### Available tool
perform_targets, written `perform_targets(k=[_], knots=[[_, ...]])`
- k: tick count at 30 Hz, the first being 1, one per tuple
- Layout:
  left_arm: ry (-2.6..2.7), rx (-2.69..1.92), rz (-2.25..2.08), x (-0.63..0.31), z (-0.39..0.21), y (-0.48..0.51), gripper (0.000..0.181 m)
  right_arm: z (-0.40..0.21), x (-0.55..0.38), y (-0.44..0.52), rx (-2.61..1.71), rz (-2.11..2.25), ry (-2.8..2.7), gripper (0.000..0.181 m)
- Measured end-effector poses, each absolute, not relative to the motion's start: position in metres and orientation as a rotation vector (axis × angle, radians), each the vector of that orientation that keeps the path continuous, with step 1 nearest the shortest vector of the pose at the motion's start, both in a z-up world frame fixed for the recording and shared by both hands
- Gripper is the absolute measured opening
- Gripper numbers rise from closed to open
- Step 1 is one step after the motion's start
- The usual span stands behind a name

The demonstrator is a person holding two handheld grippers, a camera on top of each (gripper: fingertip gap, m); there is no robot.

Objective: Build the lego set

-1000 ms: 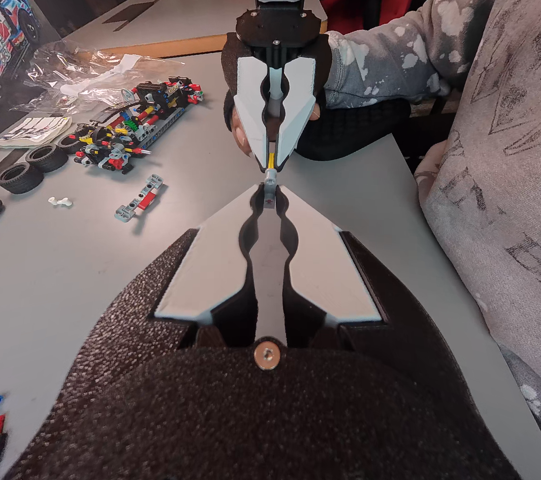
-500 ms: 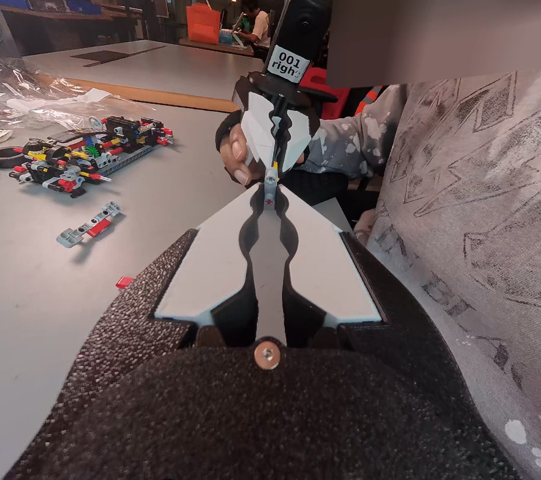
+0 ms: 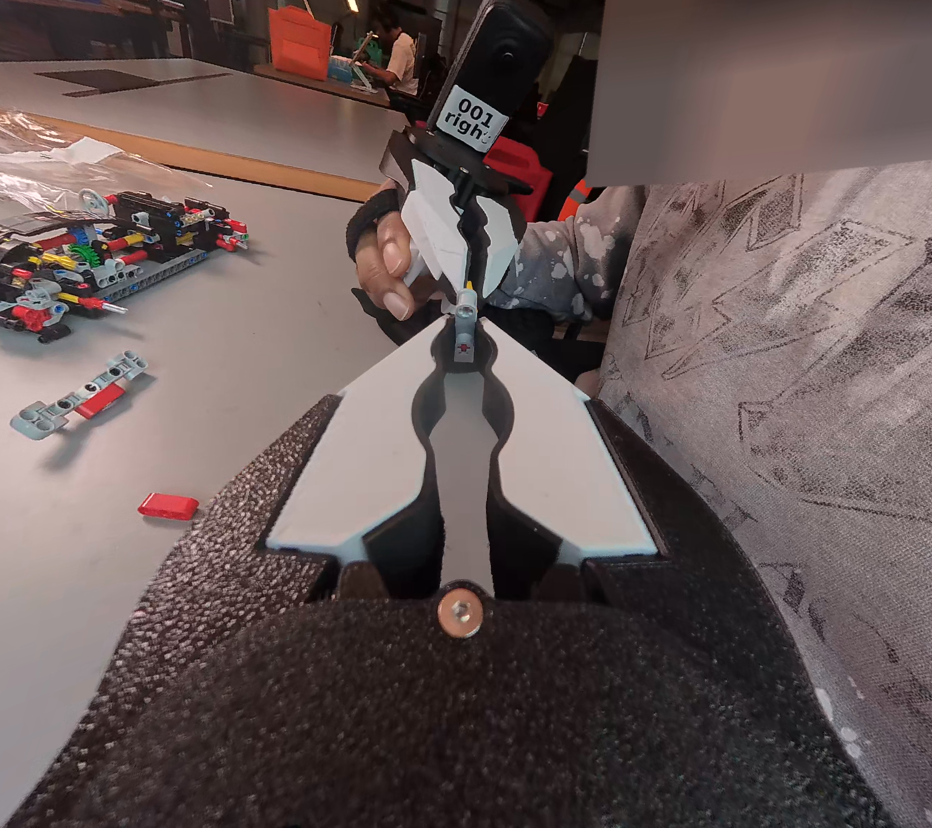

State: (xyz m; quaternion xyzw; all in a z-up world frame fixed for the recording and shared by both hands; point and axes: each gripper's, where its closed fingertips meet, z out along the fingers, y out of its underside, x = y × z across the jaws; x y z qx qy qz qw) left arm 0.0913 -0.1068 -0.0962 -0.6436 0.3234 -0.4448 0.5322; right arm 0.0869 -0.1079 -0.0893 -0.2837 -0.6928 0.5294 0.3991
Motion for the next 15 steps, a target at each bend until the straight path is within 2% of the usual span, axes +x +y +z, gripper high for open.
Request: perform_targets(k=[15], knots=[[0.780,-1.545,-1.062,0.0912,-0.0981,-0.1067,0.005,-0.0919,0.0864,-0.1072,-0.722,1.317,-1.772,0.001]])
